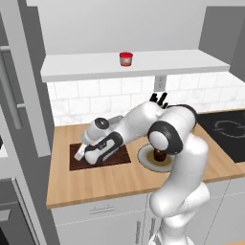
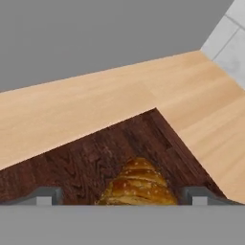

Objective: From the different types of pastries on the counter, select a croissant and place it on the cutting board. Then retrieve a jar of jam from the cabinet and place it alongside the croissant on the cutting board.

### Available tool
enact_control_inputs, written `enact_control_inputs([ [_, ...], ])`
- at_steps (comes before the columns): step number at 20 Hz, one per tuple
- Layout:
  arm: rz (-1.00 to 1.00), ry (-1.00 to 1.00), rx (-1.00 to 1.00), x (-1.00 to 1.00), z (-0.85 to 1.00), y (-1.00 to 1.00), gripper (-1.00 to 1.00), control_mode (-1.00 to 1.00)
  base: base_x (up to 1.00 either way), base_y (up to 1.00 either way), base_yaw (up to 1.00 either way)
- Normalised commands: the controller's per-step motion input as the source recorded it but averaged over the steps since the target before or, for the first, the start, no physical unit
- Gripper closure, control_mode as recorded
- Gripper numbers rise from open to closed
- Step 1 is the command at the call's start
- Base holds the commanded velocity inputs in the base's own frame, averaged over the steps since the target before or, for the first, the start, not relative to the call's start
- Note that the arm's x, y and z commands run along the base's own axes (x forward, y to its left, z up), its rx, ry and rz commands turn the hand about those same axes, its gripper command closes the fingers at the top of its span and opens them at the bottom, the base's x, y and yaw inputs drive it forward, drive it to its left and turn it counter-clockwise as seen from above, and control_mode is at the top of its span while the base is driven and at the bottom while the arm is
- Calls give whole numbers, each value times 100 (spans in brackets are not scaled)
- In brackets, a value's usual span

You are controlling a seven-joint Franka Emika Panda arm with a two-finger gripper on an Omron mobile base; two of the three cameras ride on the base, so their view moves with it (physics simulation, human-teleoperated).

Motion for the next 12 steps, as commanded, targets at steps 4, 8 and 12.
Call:
enact_control_inputs([
  [4,-7,-22,0,3,57,-11,-100,-100,0,0,0],
  [8,-5,-27,0,-34,69,-28,-100,-100,0,0,0],
  [12,-3,-32,4,-98,45,-28,-100,-100,0,0,0],
])
